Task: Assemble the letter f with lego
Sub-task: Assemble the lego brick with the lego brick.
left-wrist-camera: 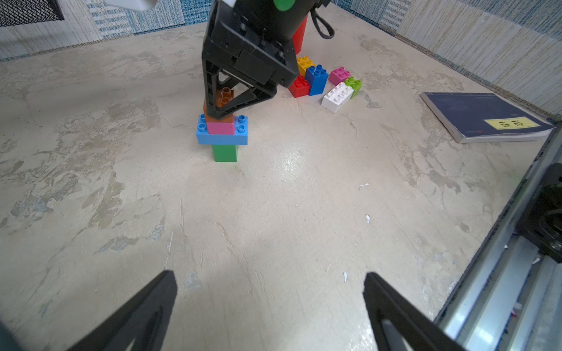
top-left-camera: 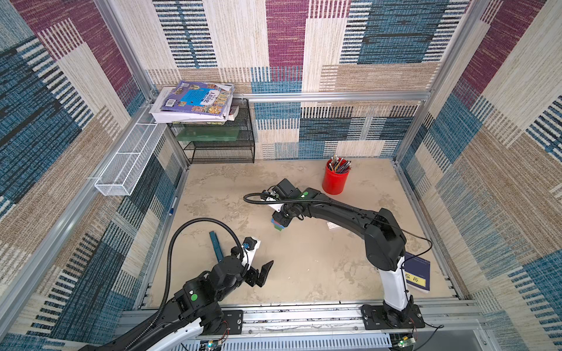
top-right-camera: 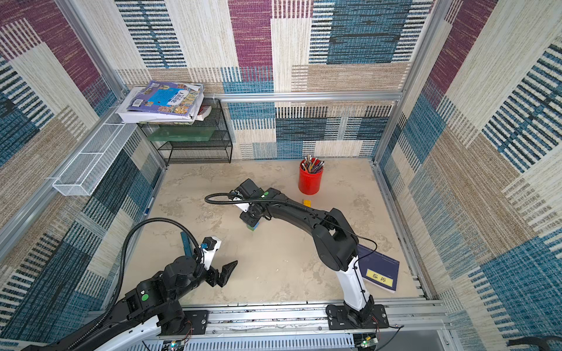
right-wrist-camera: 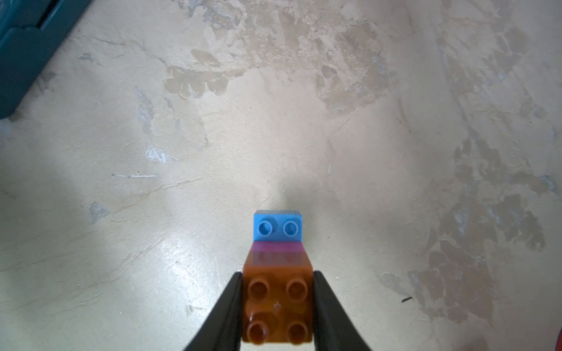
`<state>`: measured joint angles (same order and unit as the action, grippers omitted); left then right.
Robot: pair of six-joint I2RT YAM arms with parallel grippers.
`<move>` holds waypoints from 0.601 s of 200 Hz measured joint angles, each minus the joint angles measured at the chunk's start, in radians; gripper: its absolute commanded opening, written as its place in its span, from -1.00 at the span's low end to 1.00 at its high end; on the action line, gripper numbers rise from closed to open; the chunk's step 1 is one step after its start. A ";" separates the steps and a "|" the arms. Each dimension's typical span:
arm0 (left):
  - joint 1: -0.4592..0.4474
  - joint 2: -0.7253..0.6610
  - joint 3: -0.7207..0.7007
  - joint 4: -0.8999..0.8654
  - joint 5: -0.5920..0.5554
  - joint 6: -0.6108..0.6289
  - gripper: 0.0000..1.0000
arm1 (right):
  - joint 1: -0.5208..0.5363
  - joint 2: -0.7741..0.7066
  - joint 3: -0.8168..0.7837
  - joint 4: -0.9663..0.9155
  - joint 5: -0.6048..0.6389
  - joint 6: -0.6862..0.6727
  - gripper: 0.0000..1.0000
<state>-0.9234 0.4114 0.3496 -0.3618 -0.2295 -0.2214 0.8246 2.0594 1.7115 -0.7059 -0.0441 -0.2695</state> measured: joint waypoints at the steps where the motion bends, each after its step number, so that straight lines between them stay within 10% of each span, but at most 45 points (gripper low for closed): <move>1: 0.000 0.000 0.000 0.000 0.000 0.000 0.97 | 0.000 0.000 0.000 0.000 0.000 -0.001 -0.23; 120: 0.000 0.040 0.000 0.014 0.000 0.000 0.97 | -0.035 -0.028 -0.022 -0.109 -0.054 -0.056 0.02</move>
<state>-0.9230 0.4511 0.3500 -0.3481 -0.2295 -0.2214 0.7898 2.0315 1.6894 -0.8154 -0.0978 -0.3260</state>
